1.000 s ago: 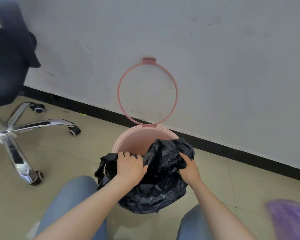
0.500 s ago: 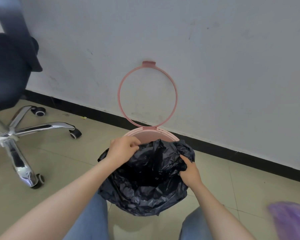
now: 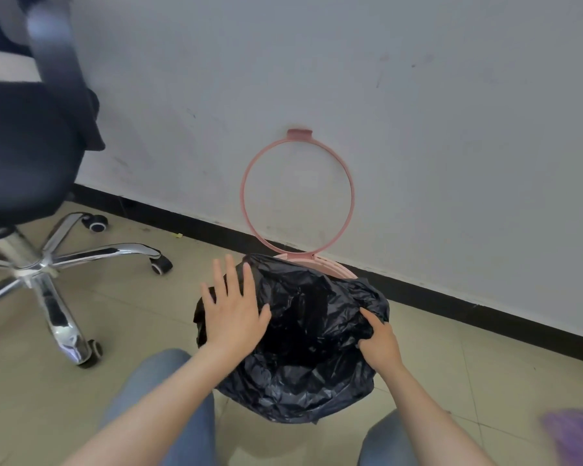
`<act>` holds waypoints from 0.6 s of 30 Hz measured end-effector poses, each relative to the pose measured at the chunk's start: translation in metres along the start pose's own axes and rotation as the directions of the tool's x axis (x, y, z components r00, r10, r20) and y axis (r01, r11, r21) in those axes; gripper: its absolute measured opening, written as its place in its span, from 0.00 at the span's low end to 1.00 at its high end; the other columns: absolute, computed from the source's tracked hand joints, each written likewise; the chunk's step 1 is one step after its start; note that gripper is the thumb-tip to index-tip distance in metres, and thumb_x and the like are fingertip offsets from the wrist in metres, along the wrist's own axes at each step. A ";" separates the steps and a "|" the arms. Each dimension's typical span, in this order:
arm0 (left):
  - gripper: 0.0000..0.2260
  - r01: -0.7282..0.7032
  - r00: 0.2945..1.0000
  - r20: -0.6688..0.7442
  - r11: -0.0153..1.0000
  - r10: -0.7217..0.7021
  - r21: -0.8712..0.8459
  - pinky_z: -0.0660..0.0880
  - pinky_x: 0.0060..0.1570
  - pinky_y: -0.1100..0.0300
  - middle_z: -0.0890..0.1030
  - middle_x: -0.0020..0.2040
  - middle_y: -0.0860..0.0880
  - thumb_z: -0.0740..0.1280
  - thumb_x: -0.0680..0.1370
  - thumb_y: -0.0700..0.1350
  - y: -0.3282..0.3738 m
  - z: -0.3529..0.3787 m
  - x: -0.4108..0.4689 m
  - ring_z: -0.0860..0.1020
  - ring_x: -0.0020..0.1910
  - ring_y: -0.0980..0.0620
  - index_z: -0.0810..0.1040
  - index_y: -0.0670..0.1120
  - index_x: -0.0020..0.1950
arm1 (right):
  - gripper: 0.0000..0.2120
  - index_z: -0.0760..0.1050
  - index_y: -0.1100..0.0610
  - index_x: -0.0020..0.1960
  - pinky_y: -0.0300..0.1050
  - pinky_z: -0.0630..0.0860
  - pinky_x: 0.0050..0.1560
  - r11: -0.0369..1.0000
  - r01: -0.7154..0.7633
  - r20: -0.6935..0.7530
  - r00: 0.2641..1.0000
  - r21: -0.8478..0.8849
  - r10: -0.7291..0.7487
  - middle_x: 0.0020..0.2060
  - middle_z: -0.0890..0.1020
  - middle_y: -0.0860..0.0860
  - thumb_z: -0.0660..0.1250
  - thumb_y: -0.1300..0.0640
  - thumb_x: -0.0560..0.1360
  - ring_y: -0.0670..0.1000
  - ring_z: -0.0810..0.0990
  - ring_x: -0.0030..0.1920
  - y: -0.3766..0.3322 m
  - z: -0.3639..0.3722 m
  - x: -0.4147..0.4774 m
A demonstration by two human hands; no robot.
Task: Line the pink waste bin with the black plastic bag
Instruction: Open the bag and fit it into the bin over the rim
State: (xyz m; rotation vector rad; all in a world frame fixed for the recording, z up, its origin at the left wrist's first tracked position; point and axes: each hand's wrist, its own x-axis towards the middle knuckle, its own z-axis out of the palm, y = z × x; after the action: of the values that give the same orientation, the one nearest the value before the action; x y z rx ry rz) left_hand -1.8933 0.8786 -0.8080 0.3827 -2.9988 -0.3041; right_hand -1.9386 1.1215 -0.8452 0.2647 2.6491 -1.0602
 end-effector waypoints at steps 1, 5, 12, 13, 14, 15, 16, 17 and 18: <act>0.36 0.049 0.996 0.077 0.999 -0.049 0.004 0.50 0.71 0.38 0.41 0.76 0.37 0.56 0.77 0.58 -0.002 0.009 -0.009 0.40 0.74 0.36 0.41 0.42 0.74 | 0.31 0.61 0.50 0.72 0.43 0.69 0.47 1.000 0.004 0.001 1.000 0.000 -0.004 0.69 0.63 0.61 0.59 0.70 0.73 0.61 0.72 0.61 0.000 0.000 0.000; 0.37 0.133 0.956 0.276 0.987 -0.103 -0.089 0.60 0.68 0.41 0.39 0.76 0.38 0.58 0.77 0.55 -0.011 0.032 -0.019 0.46 0.74 0.37 0.37 0.44 0.73 | 0.31 0.61 0.50 0.72 0.43 0.69 0.45 1.000 0.007 0.013 1.000 0.001 -0.007 0.70 0.62 0.60 0.59 0.70 0.73 0.62 0.72 0.59 0.001 0.000 0.000; 0.33 0.343 0.924 0.370 0.644 -0.099 -0.683 0.71 0.52 0.56 0.71 0.65 0.43 0.67 0.71 0.38 -0.027 0.035 0.011 0.73 0.56 0.44 0.55 0.49 0.71 | 0.31 0.61 0.50 0.72 0.42 0.68 0.46 1.000 0.013 0.012 1.000 -0.013 -0.013 0.70 0.63 0.60 0.58 0.70 0.73 0.62 0.73 0.59 0.000 0.000 0.001; 0.32 0.406 0.904 0.411 0.538 -0.119 -0.739 0.71 0.52 0.55 0.74 0.61 0.44 0.67 0.70 0.36 -0.030 0.036 0.012 0.73 0.55 0.44 0.57 0.49 0.70 | 0.31 0.61 0.49 0.72 0.42 0.68 0.47 1.000 0.008 0.016 1.000 -0.004 -0.008 0.70 0.63 0.60 0.58 0.70 0.73 0.62 0.72 0.60 0.000 0.000 0.002; 0.31 0.470 0.877 0.462 0.439 -0.132 -0.766 0.71 0.52 0.54 0.75 0.57 0.44 0.67 0.70 0.33 -0.032 0.037 0.013 0.74 0.53 0.45 0.59 0.47 0.69 | 0.31 0.61 0.49 0.71 0.41 0.68 0.48 1.000 0.002 0.021 1.000 0.007 -0.002 0.70 0.62 0.60 0.58 0.70 0.73 0.62 0.71 0.62 0.000 0.001 0.002; 0.30 0.519 0.851 0.507 0.364 -0.135 -0.774 0.72 0.49 0.54 0.76 0.53 0.45 0.66 0.69 0.32 -0.034 0.038 0.014 0.74 0.51 0.45 0.61 0.46 0.69 | 0.31 0.61 0.49 0.71 0.41 0.68 0.49 1.000 -0.002 0.025 1.000 0.015 0.001 0.70 0.62 0.60 0.58 0.70 0.72 0.62 0.70 0.63 0.000 0.000 0.003; 0.30 0.552 0.831 0.542 0.312 -0.127 -0.773 0.73 0.46 0.54 0.76 0.50 0.46 0.65 0.69 0.30 -0.035 0.039 0.014 0.75 0.48 0.46 0.61 0.45 0.68 | 0.31 0.61 0.49 0.71 0.41 0.68 0.50 1.000 0.000 0.031 1.000 0.019 -0.001 0.70 0.63 0.60 0.59 0.71 0.72 0.62 0.69 0.64 0.001 0.000 0.004; 0.30 0.577 0.814 0.569 0.272 -0.115 -0.770 0.74 0.42 0.54 0.75 0.48 0.47 0.64 0.69 0.29 -0.036 0.039 0.014 0.75 0.47 0.46 0.60 0.45 0.68 | 0.31 0.61 0.49 0.71 0.41 0.67 0.50 1.000 0.005 0.039 0.999 0.021 -0.006 0.70 0.63 0.60 0.59 0.71 0.72 0.62 0.69 0.64 0.001 0.000 0.005; 0.31 0.601 0.797 0.594 0.238 -0.105 -0.763 0.74 0.41 0.55 0.75 0.48 0.46 0.64 0.70 0.28 -0.037 0.038 0.013 0.75 0.47 0.46 0.60 0.46 0.69 | 0.32 0.61 0.49 0.71 0.40 0.67 0.50 1.000 0.009 0.050 0.999 0.019 -0.010 0.70 0.63 0.60 0.59 0.71 0.72 0.61 0.69 0.65 0.001 -0.001 0.005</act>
State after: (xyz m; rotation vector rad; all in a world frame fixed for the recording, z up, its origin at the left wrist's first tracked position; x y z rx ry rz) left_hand -1.9020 0.8474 -0.8522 0.9369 -2.2938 -2.3205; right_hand -1.9437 1.1233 -0.8470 0.2259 2.5995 -1.0814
